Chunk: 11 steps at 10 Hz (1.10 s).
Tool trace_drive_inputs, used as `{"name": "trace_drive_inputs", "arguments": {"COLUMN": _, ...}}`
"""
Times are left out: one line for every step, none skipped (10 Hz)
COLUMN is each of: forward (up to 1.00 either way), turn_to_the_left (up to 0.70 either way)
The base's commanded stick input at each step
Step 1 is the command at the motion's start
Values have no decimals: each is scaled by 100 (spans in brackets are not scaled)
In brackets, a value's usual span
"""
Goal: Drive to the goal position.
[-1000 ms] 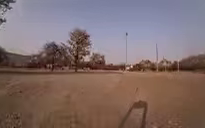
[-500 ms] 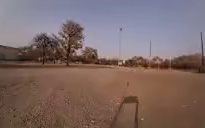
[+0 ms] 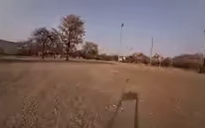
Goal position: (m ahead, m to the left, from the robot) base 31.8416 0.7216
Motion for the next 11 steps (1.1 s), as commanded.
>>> {"name": "trace_drive_inputs", "arguments": {"forward": 70, "turn_to_the_left": 0}}
{"name": "trace_drive_inputs", "arguments": {"forward": 70, "turn_to_the_left": 0}}
{"name": "trace_drive_inputs", "arguments": {"forward": 70, "turn_to_the_left": 0}}
{"name": "trace_drive_inputs", "arguments": {"forward": 70, "turn_to_the_left": 0}}
{"name": "trace_drive_inputs", "arguments": {"forward": 70, "turn_to_the_left": 0}}
{"name": "trace_drive_inputs", "arguments": {"forward": 70, "turn_to_the_left": 0}}
{"name": "trace_drive_inputs", "arguments": {"forward": 70, "turn_to_the_left": 0}}
{"name": "trace_drive_inputs", "arguments": {"forward": 70, "turn_to_the_left": 0}}
{"name": "trace_drive_inputs", "arguments": {"forward": 70, "turn_to_the_left": 0}}
{"name": "trace_drive_inputs", "arguments": {"forward": 70, "turn_to_the_left": 0}}
{"name": "trace_drive_inputs", "arguments": {"forward": 70, "turn_to_the_left": 0}}
